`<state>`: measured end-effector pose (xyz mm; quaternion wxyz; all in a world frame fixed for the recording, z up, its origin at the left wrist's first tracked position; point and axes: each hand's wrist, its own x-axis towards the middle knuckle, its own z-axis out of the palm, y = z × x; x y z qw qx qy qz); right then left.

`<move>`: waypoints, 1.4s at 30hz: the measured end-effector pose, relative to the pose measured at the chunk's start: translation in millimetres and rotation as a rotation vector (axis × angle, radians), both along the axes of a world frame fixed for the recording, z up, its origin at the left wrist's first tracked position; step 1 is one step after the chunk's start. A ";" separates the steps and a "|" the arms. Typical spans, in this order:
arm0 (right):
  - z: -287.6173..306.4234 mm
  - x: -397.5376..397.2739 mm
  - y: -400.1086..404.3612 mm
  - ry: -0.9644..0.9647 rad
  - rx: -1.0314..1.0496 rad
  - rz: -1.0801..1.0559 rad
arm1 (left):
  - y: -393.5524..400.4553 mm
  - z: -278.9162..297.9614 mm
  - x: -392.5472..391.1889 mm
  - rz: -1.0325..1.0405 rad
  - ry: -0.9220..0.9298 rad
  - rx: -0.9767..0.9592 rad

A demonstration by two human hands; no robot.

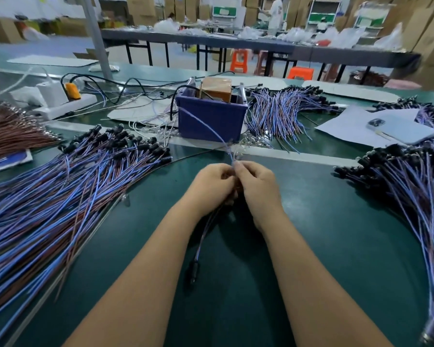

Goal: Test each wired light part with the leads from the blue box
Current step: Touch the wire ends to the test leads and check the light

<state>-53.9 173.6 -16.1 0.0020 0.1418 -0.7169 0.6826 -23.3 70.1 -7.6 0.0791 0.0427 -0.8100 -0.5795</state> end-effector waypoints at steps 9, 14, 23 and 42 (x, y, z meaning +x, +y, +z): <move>1.1 -4.8 -17.7 0.038 0.086 -0.142 | -10.8 -7.8 -0.6 0.048 0.079 0.204; -0.2 -3.3 -9.5 0.068 -0.051 -0.245 | -12.8 -11.5 -8.8 0.198 0.138 0.231; 2.8 -9.0 -16.8 0.164 0.040 -0.252 | -31.8 -12.3 -19.9 0.450 0.205 0.222; -7.1 -23.8 -15.6 0.019 -0.012 -0.230 | -21.6 -8.0 -2.5 0.389 0.293 0.098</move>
